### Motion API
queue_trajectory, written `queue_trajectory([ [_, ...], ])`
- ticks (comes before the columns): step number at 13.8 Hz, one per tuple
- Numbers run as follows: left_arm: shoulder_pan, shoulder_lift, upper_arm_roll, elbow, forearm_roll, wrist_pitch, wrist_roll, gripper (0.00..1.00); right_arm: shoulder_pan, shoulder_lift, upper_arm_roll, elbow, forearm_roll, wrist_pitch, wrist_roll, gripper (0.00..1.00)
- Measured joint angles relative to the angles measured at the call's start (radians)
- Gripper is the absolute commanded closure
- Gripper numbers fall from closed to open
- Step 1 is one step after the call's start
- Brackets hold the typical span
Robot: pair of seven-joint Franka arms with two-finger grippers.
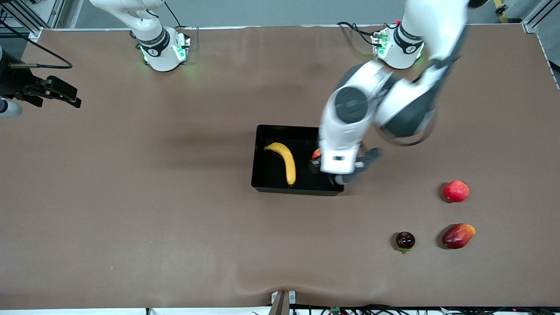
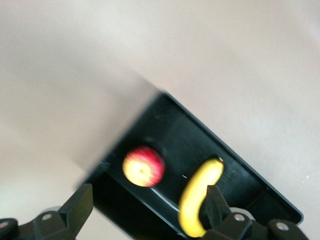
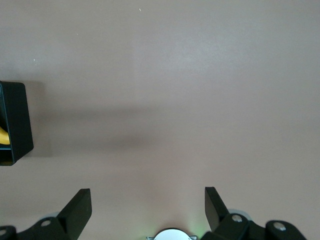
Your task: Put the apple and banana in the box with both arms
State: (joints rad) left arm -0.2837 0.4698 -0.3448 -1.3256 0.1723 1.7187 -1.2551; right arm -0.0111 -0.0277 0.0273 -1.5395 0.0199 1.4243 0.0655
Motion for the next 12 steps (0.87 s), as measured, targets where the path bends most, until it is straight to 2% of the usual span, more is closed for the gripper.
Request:
queue_trajectory([
  [4,0.143,-0.143,0.002,-0.007,0.001,-0.104,0.267,0.0,0.0,0.0,-0.003,0.0,0.0,0.003,0.0,0.0],
  [9,0.32,-0.254,0.004,-0.013,0.002,-0.218,0.672,0.0,0.0,0.0,-0.003,0.0,0.0,0.015,0.0,0.0],
  [12,0.392,-0.308,0.004,-0.031,0.001,-0.235,0.827,0.0,0.0,0.0,-0.003,0.0,0.0,0.022,0.0,0.0],
])
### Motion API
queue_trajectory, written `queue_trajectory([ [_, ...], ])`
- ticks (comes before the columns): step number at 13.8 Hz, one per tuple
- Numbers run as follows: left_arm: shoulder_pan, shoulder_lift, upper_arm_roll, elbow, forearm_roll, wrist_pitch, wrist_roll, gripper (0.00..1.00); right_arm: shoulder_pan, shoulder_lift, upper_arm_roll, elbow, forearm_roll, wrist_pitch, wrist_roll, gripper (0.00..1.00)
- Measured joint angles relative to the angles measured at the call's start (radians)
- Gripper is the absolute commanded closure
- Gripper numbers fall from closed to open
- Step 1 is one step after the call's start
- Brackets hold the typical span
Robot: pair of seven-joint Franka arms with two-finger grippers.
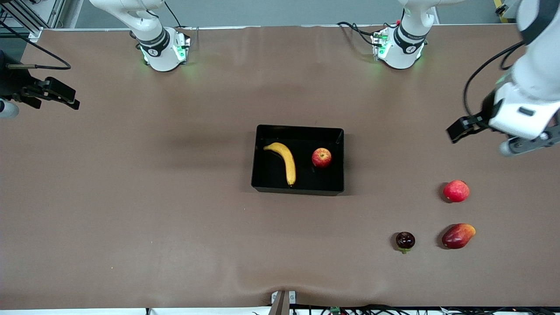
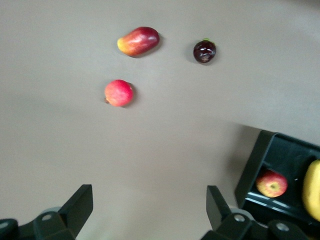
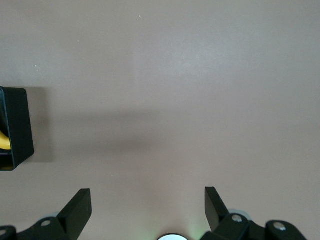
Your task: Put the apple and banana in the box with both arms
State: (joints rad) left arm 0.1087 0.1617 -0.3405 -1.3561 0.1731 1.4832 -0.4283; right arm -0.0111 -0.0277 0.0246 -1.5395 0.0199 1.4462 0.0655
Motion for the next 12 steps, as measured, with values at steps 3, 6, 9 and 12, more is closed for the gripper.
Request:
queue_trajectory([
  [3,-0.006,-0.063,0.059,-0.074,-0.029,-0.001,0.108,0.0,0.0,0.0,0.0,0.0,0.0,0.002,0.0,0.0],
  [6,-0.131,-0.142,0.226,-0.163,-0.055,0.0,0.185,0.0,0.0,0.0,-0.002,0.0,0.0,0.003,0.0,0.0],
  [9,-0.164,-0.194,0.271,-0.21,-0.062,0.004,0.252,0.0,-0.001,0.0,-0.005,0.0,0.0,0.003,0.0,0.0],
  [12,-0.167,-0.201,0.27,-0.219,-0.093,0.009,0.273,0.0,-0.004,0.0,-0.008,0.0,0.0,0.003,0.0,0.0],
])
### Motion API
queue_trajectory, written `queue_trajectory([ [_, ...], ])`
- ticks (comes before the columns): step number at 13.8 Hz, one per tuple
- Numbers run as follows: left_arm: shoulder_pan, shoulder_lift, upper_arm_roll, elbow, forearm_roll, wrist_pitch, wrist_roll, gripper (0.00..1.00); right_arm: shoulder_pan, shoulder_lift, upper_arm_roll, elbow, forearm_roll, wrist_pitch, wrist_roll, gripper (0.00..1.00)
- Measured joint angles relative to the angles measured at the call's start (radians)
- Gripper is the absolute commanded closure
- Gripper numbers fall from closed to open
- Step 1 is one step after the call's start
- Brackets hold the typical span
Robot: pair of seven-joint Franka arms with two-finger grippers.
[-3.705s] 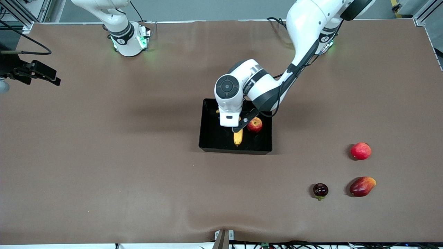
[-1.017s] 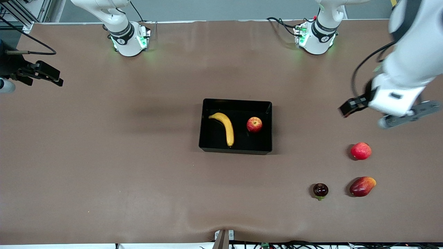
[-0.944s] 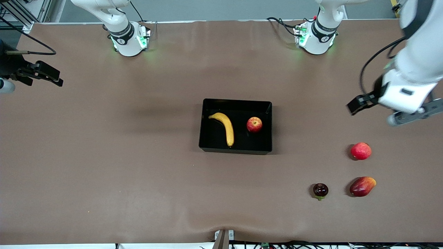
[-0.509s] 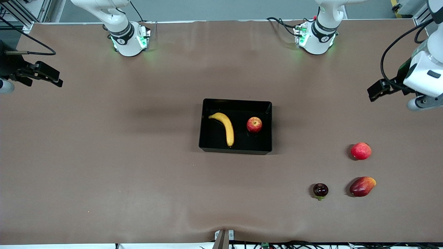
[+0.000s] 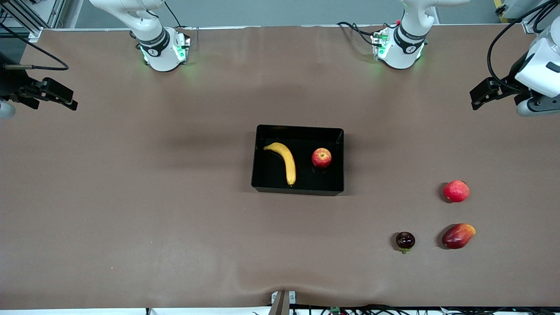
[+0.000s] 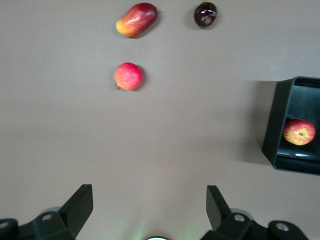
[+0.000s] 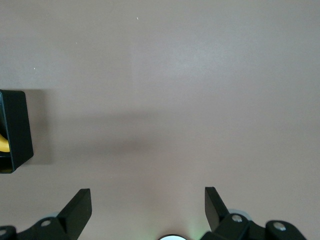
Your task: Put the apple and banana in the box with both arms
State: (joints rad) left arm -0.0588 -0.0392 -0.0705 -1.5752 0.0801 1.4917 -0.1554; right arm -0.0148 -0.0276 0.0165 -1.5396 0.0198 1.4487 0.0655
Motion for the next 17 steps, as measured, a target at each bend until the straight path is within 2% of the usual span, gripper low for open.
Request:
queue_trajectory([
  [4,-0.003,0.007,0.0,-0.003,-0.037,0.003,0.004,0.0,-0.001,0.0,-0.001,0.0,0.0,0.0,0.0,0.0],
  [17,-0.005,-0.002,-0.001,0.024,-0.038,-0.051,0.004,0.0,-0.001,0.002,-0.001,0.0,0.0,0.009,0.0,0.0],
])
